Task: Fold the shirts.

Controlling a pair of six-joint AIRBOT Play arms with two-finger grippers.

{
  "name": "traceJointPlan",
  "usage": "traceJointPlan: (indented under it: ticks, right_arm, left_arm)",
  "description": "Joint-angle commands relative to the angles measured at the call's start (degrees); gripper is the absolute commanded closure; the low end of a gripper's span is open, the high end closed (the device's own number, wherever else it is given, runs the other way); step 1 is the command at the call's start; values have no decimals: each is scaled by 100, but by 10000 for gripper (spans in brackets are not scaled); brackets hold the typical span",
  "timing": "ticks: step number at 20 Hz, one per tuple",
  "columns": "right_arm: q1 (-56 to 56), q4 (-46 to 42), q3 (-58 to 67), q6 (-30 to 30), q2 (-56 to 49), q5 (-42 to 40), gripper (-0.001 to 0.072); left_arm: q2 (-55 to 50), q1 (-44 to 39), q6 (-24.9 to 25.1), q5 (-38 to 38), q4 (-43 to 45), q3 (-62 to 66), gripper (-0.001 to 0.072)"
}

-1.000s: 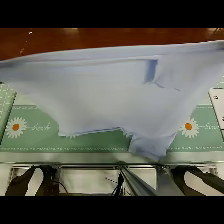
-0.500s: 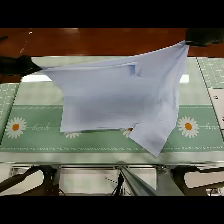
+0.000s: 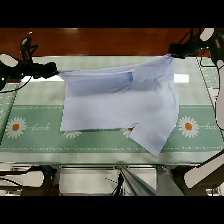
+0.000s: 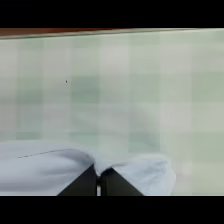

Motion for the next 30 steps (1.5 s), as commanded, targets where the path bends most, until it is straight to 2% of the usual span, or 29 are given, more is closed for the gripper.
traceJointPlan:
  ticks: [1,3,5,7,9,10,11,12,13,15,16,18,20,22,23,25,27,30]
  right_arm:
    - [2,-140,7,2,-151,481,692]
    - [-28,-223,7,-7,0,1220,693]
    - [-70,-286,7,-107,120,2201,693]
    - [-68,-278,4,-122,76,2763,693]
    - [-50,-170,7,-33,-31,2924,692]
    - [-50,-42,7,-17,-87,2986,664]
    - [-50,107,7,-31,-114,3088,514]
    - [-52,190,7,-162,-105,3206,382]
    - [-70,151,7,-304,-63,3416,312]
    - [-125,-463,7,-557,98,4041,312]
    - [-243,-763,7,-409,262,4148,313]
    - [-599,-868,4,-385,675,4146,313]
    - [-1108,-820,-212,-398,1121,4096,312]
    - [-1784,-339,-999,-640,1648,3775,296]
    - [-2186,109,-1534,-772,1908,3571,262]
    - [-2870,955,-2579,-953,2312,3322,260]
    - [-3276,1397,-3488,-1172,2680,2979,260]
    - [-3460,1432,-4323,-1384,3077,2363,260]
  left_arm:
    - [-177,26,-221,-332,-20,55,689]
    - [-179,133,-315,-1453,-98,306,689]
    - [-179,234,-302,-2175,-59,426,690]
    - [-249,264,-313,-2264,-37,424,689]
    - [-402,254,-505,-2277,-61,426,689]
    - [-468,247,-525,-2337,-146,426,675]
    - [-496,247,-522,-2422,-269,428,565]
    - [-485,269,-520,-2522,-321,442,389]
    - [-470,315,-503,-2730,-315,516,300]
    - [-442,553,-356,-3366,-315,780,299]
    - [-380,719,-308,-3679,-317,852,299]
    - [-120,1139,-116,-4216,-214,769,299]
    - [254,1552,44,-4376,-13,302,299]
    - [715,2013,42,-4266,-94,-654,299]
    - [927,2175,52,-4229,-103,-1196,298]
    - [1115,2337,192,-4074,-107,-1996,164]
    - [1078,2277,267,-3884,-142,-2461,161]
    - [1054,2048,299,-3268,-127,-2787,162]
